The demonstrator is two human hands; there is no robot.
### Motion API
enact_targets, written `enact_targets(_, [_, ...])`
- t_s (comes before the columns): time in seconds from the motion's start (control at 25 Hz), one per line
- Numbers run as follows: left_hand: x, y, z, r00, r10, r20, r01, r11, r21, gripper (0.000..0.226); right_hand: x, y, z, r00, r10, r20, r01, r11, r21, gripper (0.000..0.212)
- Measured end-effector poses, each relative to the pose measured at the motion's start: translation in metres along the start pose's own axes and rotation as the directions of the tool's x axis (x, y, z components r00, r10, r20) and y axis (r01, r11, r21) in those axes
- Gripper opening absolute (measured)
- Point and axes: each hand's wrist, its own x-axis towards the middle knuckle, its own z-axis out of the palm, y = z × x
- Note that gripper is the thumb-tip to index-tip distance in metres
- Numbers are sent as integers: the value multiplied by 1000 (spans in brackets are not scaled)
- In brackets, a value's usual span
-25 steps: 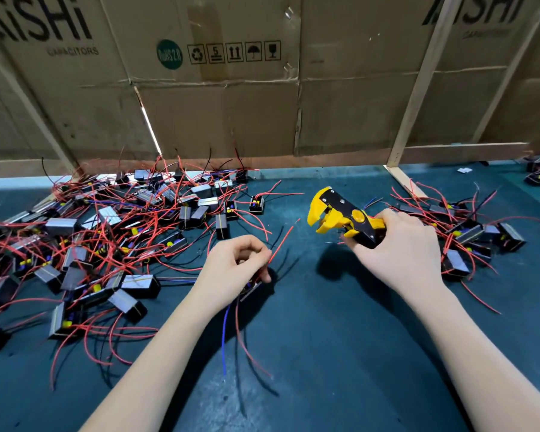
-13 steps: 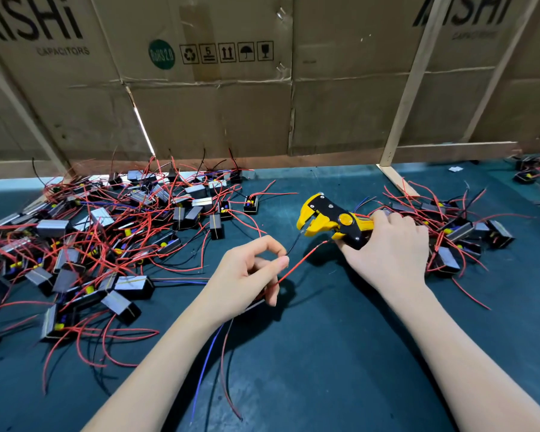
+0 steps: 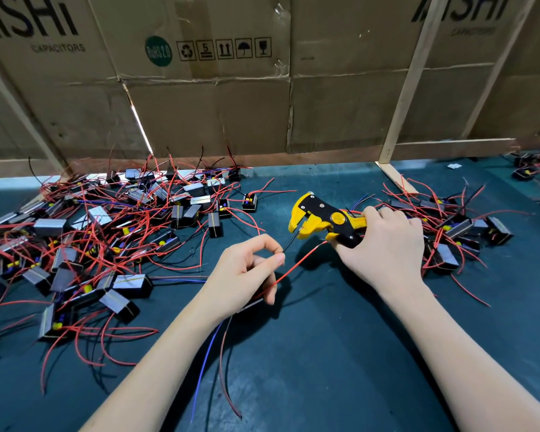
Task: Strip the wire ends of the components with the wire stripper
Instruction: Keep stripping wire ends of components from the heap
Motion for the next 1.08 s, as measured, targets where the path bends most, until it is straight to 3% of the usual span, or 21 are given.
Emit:
enact_targets(0.44, [0, 0, 0, 1000, -9, 1, 9, 1000, -4, 18, 3, 2, -11, 997, -38, 65, 39, 999, -20, 51])
enact_targets(1.08, [1, 1, 1, 999, -35, 11, 35, 999, 26, 21, 4, 2, -12, 997, -73, 37, 75, 997, -36, 54])
